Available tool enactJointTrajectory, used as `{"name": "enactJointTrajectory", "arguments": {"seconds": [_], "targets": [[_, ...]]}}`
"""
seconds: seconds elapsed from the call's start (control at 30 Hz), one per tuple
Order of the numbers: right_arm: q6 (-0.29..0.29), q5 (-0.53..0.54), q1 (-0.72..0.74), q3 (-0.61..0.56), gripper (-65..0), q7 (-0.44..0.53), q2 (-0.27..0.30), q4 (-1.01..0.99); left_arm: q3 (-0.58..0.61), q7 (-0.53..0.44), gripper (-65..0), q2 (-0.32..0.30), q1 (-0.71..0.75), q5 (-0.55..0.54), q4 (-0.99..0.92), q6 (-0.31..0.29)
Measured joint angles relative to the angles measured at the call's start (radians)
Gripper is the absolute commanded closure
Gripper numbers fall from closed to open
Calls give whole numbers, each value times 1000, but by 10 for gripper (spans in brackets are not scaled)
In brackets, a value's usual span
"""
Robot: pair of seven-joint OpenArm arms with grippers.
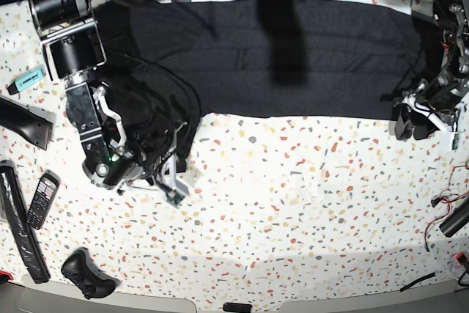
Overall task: Fold the T-shirt properly
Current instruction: 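Lower the folded hem onto the shirt and open both grippers, then move the right gripper to the shirt's folded end near it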
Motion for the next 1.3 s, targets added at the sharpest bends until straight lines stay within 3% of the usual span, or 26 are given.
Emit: {"name": "enactJointTrajectory", "arguments": {"seconds": [0.17,0.27,0.33,0.47,0.57,0.87,1.1,1.3], "targets": [[-12,88,21,103,-245,-42,2,1,0,0,-270,0,0,0,0,0],[-12,127,21,161,-332,-43,1,1,0,0,-270,0,0,0,0,0],[-13,136,22,193,-357,-42,1,1,0,0,-270,0,0,0,0,0],[-17,140,24,240,-358,-27,11,-30,0,0,-270,0,0,0,0,0],[-53,186,48,285,-358,-48,24,-130,0,0,-270,0,0,0,0,0],[-57,238,279,367,-358,-60,68,-521,0,0,-270,0,0,0,0,0],[-56,155,329,366,-358,93,60,-675,0,0,-270,0,0,0,0,0],[-57,102,328,367,-358,141,58,-729,0,-1,-270,0,0,-1,0,0]]}}
